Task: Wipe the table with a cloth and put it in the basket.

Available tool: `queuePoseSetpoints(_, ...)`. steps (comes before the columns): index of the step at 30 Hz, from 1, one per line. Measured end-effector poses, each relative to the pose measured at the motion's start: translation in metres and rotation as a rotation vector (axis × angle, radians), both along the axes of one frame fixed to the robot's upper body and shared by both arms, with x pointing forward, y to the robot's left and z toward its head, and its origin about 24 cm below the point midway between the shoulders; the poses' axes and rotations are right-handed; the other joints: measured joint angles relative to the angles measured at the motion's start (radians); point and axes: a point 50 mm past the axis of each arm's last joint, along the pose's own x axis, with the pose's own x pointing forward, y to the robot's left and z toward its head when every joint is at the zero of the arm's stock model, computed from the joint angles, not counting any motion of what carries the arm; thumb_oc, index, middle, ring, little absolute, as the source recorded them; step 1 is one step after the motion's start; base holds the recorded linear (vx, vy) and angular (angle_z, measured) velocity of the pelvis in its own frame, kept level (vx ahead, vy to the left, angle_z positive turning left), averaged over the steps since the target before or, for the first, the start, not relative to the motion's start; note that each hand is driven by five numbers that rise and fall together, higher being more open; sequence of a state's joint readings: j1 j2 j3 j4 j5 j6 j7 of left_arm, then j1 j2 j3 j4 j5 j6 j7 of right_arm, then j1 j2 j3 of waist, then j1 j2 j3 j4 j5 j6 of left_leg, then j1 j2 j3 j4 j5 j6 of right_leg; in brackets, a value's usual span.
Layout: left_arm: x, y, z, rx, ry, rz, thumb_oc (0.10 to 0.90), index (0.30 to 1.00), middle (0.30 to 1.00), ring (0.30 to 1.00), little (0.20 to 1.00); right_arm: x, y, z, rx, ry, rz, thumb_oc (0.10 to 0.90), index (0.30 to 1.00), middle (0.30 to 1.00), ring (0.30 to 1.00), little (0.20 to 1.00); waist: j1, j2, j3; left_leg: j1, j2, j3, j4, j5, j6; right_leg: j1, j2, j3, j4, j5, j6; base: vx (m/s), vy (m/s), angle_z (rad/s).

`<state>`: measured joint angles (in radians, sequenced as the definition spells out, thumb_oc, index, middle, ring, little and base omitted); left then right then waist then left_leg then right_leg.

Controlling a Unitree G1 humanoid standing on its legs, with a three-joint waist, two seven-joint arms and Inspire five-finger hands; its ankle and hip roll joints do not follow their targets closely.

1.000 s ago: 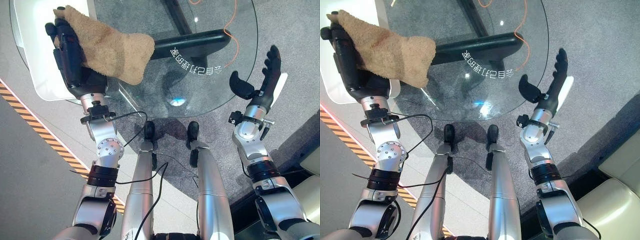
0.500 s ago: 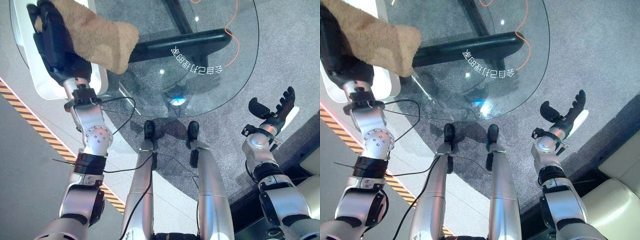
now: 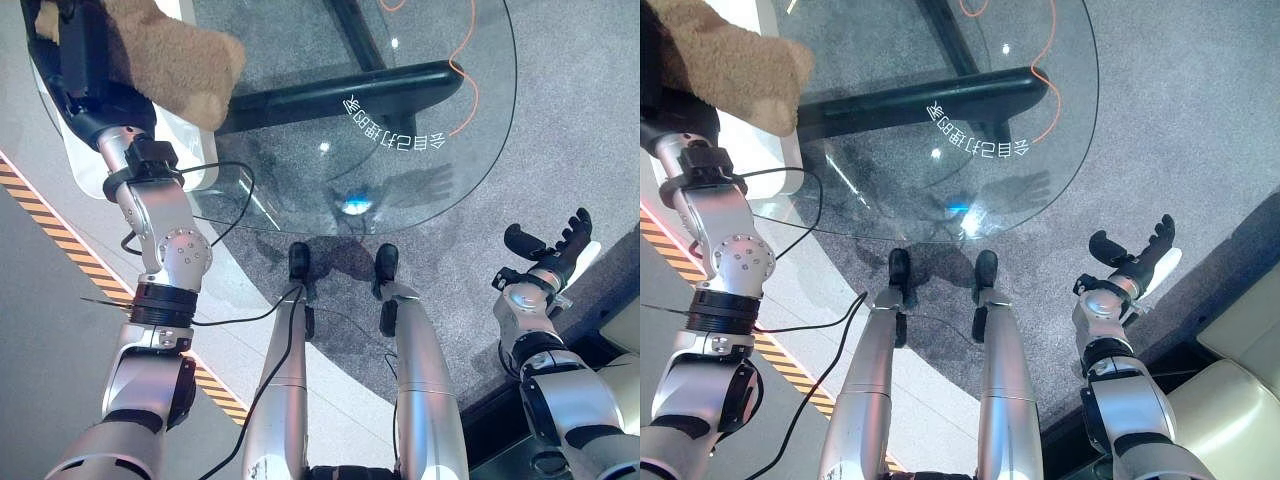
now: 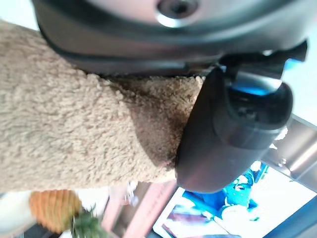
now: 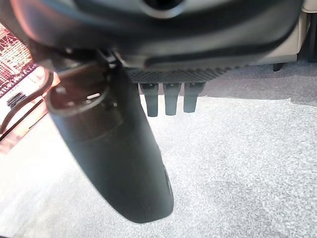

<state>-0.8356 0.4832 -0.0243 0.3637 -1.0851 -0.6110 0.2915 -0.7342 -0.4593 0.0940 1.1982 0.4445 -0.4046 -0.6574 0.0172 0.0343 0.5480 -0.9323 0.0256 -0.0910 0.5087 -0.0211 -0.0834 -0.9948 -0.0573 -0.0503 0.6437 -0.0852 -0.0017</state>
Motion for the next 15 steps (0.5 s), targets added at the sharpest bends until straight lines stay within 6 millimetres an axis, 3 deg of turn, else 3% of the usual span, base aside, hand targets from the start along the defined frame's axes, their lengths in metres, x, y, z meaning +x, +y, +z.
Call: queuePoseSetpoints(15,0.004,0.047,-0.012,-0.040,0.136,0.214,0.100,0.300,0.300,0.300,0.200,0.000,-0.005,0.004,-0.017,-0.013,0.018,0.800,0.900,0.900,0.900,0.900,-0.011,0.000,0.000,-0.004,0.001,-0.001,-0.001,0.000,0.000,-0.003,0.000,-0.001,-0.002,0.000,0.000,0.00,0.000,0.00)
